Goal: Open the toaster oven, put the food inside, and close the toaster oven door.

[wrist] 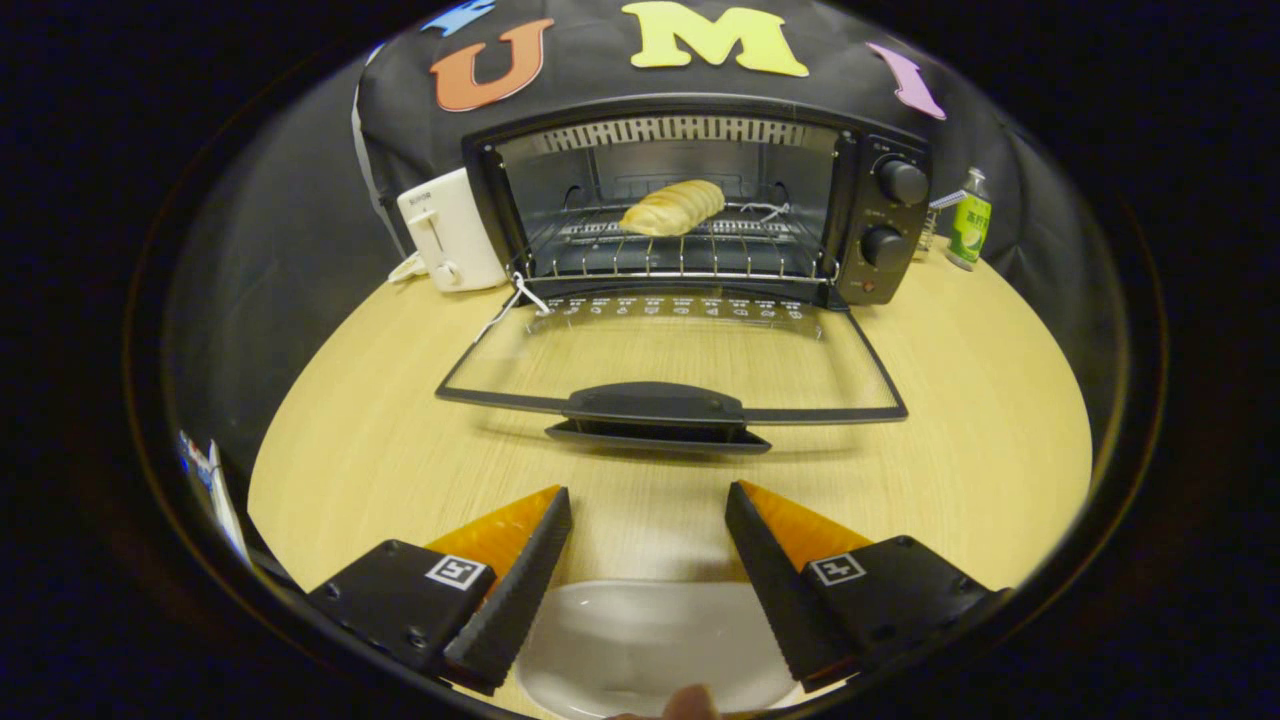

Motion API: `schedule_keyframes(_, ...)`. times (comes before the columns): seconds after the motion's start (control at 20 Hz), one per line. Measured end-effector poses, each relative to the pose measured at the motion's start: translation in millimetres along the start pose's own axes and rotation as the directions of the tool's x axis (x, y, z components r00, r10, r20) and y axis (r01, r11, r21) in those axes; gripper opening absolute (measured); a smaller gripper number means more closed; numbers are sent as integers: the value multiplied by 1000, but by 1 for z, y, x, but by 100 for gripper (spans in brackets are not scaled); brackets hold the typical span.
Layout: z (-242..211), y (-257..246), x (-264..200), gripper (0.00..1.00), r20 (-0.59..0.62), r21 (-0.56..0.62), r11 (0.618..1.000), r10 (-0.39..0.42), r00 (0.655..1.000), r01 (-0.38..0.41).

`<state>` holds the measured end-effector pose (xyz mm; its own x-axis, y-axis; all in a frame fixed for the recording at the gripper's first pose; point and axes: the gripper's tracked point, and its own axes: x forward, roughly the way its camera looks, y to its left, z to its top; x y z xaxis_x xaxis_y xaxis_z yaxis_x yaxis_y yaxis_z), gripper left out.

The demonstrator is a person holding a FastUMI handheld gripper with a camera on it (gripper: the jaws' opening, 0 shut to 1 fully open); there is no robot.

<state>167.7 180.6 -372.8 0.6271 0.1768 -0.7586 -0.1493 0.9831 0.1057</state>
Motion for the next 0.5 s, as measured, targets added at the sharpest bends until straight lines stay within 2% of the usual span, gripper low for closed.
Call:
schedule_keyframes(0.35, 11, -3, 14, 100, 26, 40, 997, -74, 997, 73)
schedule_keyframes(0.5, 15, -2, 12, 100, 33, 82, 995, -65, 997, 62)
